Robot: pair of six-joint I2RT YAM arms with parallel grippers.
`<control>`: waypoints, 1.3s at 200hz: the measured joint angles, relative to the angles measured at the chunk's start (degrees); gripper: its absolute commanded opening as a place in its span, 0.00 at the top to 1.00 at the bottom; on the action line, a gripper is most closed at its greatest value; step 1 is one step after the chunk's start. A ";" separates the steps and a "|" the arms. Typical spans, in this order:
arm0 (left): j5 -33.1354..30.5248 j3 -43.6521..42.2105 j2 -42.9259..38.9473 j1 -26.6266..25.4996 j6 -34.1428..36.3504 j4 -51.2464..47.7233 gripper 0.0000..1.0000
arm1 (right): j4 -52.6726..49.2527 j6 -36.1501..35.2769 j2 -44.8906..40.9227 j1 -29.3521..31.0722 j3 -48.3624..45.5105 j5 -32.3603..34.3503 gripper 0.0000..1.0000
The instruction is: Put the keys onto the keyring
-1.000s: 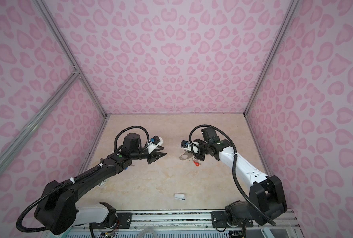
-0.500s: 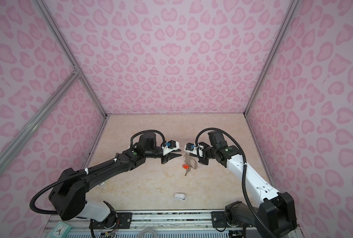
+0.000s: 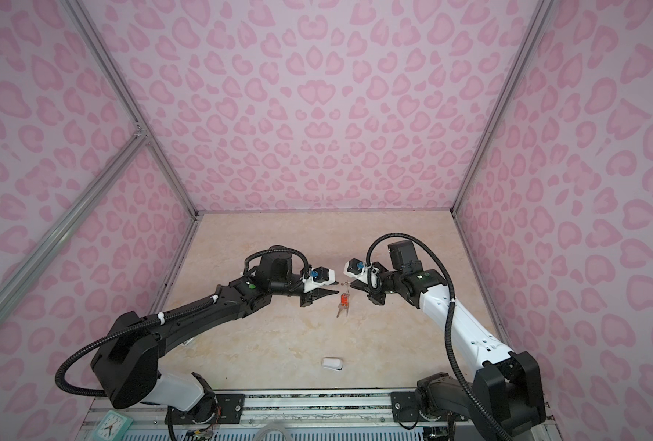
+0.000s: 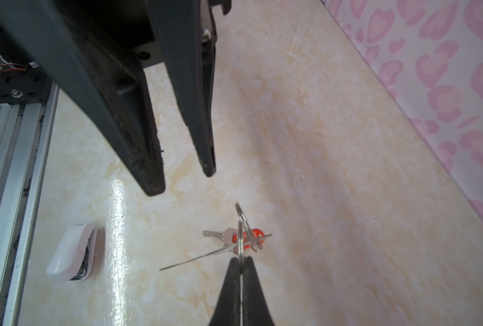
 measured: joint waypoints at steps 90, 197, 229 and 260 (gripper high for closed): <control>-1.22 -0.90 3.19 -0.15 -2.62 0.94 0.65 | 1.51 -0.24 -0.90 -0.09 -1.11 -2.34 1.00; -0.98 -0.20 4.90 -0.02 -4.72 1.38 0.60 | 1.68 -1.60 0.17 1.31 -1.01 -2.36 1.00; -1.70 -0.11 4.83 -0.07 -5.18 2.21 0.61 | 1.70 -2.36 0.79 2.47 -0.96 -1.97 1.00; -2.14 -0.11 4.79 -0.04 -5.55 2.38 0.69 | 3.15 -2.97 0.46 2.91 -1.22 -0.87 1.00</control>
